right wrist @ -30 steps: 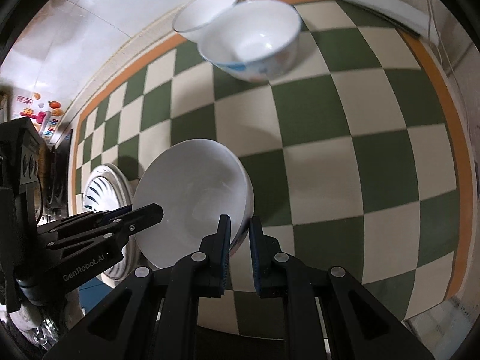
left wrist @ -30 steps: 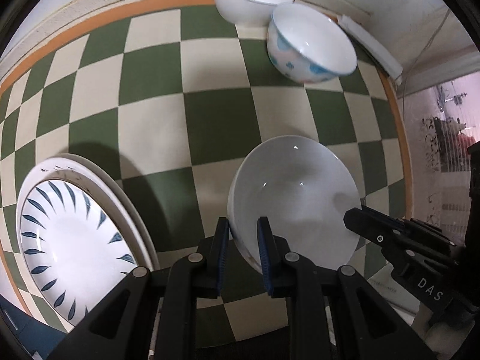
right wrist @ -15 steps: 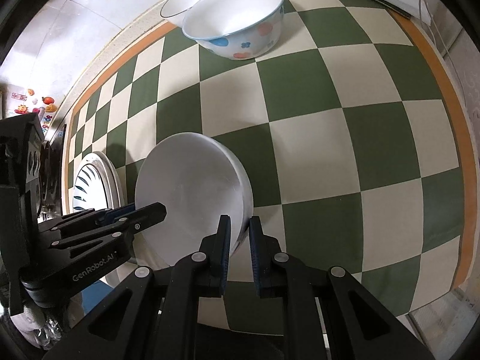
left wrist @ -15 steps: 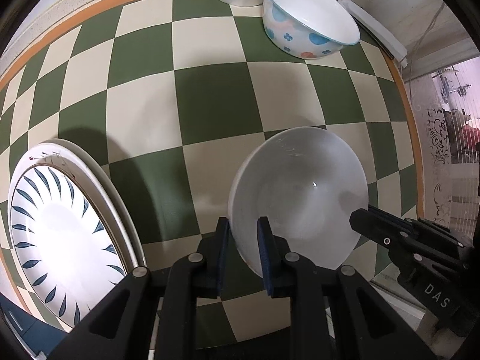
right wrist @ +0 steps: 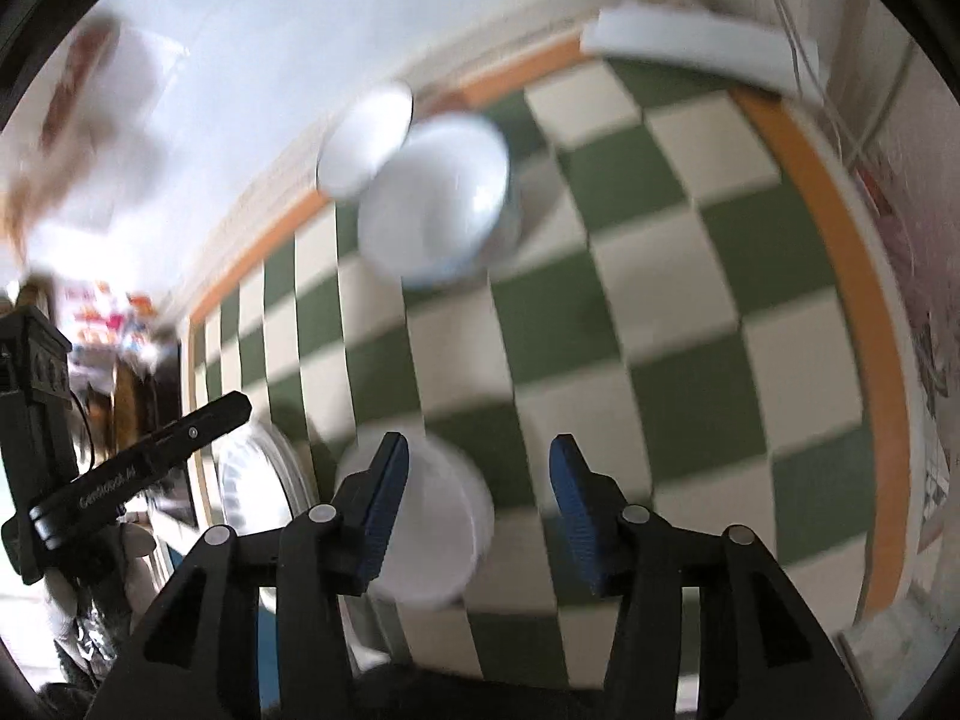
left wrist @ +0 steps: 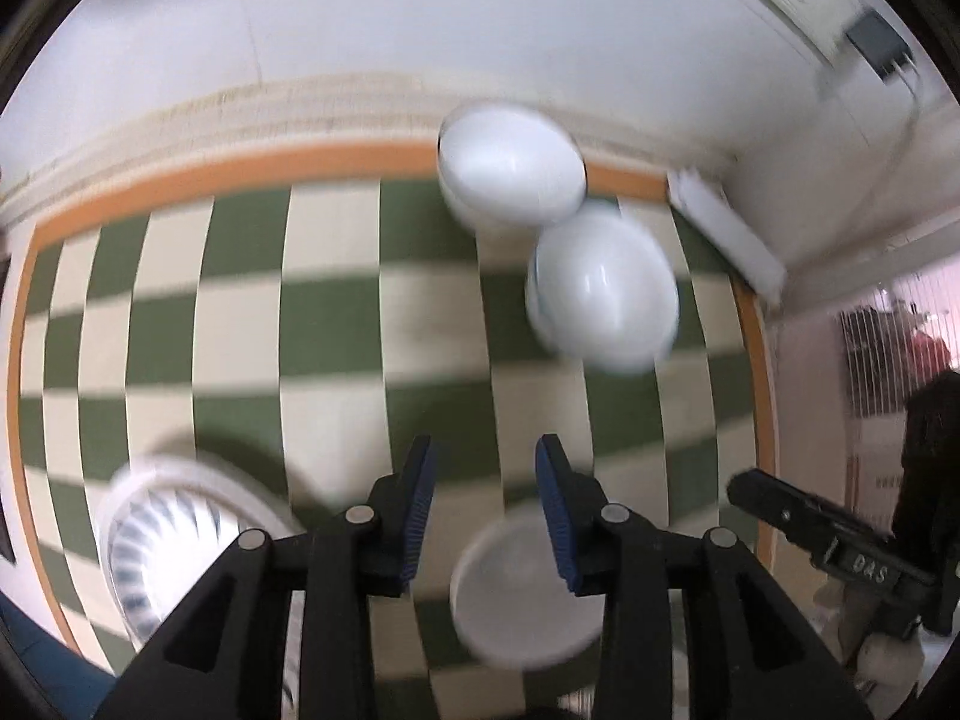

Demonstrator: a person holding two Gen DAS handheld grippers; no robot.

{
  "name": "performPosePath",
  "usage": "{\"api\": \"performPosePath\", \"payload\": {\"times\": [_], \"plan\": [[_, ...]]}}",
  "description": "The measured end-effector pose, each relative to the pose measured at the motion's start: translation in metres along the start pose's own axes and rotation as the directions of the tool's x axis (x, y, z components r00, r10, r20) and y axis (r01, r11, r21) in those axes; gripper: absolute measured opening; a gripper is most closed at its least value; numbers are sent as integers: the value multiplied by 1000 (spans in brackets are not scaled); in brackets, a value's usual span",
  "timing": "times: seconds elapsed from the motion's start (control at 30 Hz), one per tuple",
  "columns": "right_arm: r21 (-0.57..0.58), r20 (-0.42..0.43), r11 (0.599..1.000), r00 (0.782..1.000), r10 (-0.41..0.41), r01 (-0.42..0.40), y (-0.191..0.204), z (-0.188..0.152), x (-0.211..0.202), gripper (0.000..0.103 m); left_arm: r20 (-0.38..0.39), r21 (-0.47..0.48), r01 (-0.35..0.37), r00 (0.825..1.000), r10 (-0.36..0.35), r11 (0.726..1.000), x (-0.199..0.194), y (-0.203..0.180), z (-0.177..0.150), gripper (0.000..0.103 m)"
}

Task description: Organize plates and bowls

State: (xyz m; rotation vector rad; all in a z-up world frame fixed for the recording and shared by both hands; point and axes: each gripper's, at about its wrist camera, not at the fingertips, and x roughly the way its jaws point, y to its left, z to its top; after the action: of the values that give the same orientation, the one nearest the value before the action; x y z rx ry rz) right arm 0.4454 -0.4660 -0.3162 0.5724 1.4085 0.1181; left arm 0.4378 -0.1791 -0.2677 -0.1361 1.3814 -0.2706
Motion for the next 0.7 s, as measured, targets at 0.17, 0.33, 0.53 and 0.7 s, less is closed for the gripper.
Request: {"api": "performPosePath", "payload": {"times": [0.17, 0.33, 0.53, 0.7], "plan": [[22, 36, 1000, 999, -14, 13, -7, 62, 14, 52, -58, 4, 11, 998, -11, 1000, 41, -8, 59, 32], [12, 28, 999, 999, -47, 46, -9, 111, 45, 52, -117, 34, -22, 993, 25, 999, 80, -20, 87, 32], [-13, -29, 997, 996, -80, 80, -12, 137, 78, 33, -181, 63, -20, 983, 31, 998, 119, -26, 90, 14], [-7, -39, 996, 996, -85, 84, -10, 137, 89, 9, -169, 78, -10, 985, 23, 997, 122, -34, 84, 8]]}}
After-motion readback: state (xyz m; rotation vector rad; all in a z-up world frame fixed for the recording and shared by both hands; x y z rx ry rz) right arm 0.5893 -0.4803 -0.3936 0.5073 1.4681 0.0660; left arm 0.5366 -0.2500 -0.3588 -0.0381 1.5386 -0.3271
